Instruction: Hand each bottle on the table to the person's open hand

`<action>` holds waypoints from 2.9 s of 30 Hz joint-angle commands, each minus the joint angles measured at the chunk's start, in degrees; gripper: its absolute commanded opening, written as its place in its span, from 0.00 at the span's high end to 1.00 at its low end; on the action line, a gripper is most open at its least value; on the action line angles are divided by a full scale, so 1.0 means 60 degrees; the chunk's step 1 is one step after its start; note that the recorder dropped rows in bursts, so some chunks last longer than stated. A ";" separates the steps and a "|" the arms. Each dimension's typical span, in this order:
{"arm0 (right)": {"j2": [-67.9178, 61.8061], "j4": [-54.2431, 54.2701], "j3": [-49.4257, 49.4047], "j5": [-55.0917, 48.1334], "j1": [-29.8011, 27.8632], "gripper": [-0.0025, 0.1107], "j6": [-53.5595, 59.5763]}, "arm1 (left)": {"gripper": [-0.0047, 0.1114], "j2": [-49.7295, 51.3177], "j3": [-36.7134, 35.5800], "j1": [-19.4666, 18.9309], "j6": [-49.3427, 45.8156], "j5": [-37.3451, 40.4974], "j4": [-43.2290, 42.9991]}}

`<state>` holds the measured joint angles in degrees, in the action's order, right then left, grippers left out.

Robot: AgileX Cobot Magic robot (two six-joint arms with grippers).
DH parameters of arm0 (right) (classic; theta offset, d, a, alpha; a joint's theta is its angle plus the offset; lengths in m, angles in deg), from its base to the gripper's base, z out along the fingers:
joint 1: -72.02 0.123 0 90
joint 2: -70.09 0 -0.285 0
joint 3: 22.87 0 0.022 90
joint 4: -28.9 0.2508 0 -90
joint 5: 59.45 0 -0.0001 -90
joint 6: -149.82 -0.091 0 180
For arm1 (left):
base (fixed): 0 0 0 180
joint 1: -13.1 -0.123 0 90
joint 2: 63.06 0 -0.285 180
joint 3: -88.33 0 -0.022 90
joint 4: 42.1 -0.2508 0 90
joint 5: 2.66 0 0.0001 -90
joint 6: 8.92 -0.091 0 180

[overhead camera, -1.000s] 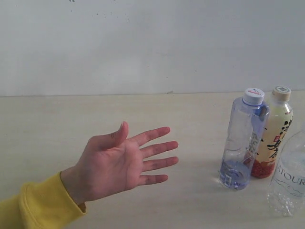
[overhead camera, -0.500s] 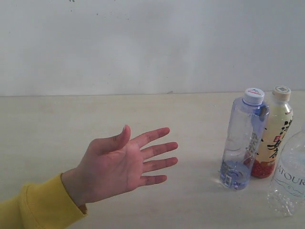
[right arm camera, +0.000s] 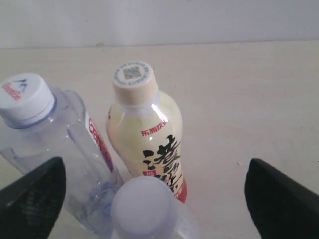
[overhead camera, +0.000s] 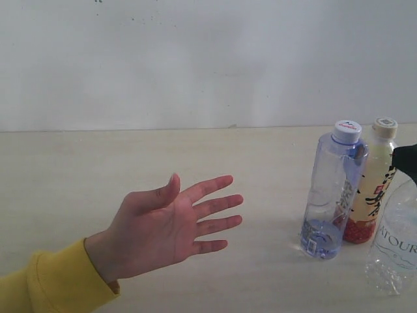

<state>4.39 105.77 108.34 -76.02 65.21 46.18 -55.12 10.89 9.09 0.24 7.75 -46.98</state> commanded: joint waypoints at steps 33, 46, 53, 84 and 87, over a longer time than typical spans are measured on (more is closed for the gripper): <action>0.0673 -0.4383 0.0045 -0.0935 0.0022 0.98 -0.4627 | 0.92 -0.0025 0.0037 -0.0026 0.0011 0.0010 -0.0005; 0.3953 -0.5820 0.0045 -0.4751 0.0022 0.98 -0.6539 | 0.92 -0.0025 0.0037 -0.0026 0.0011 0.0010 -0.0005; 0.4116 -0.3549 0.0045 -0.5712 0.0022 0.98 -0.4694 | 0.92 -0.0025 0.0037 -0.0026 0.0011 0.0010 -0.0005; 0.2028 -0.0867 0.0045 -0.3987 0.3684 0.98 -0.2101 | 0.92 -0.0025 0.0037 -0.0026 0.0011 0.0010 -0.0005; 0.1290 -0.0726 0.0045 -0.2088 0.5996 0.98 -0.2101 | 0.92 -0.0025 0.0037 -0.0026 0.0011 0.0010 -0.0005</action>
<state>14.92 100.19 108.34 -96.48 94.15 33.03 -55.12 10.89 9.09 0.24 7.75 -46.98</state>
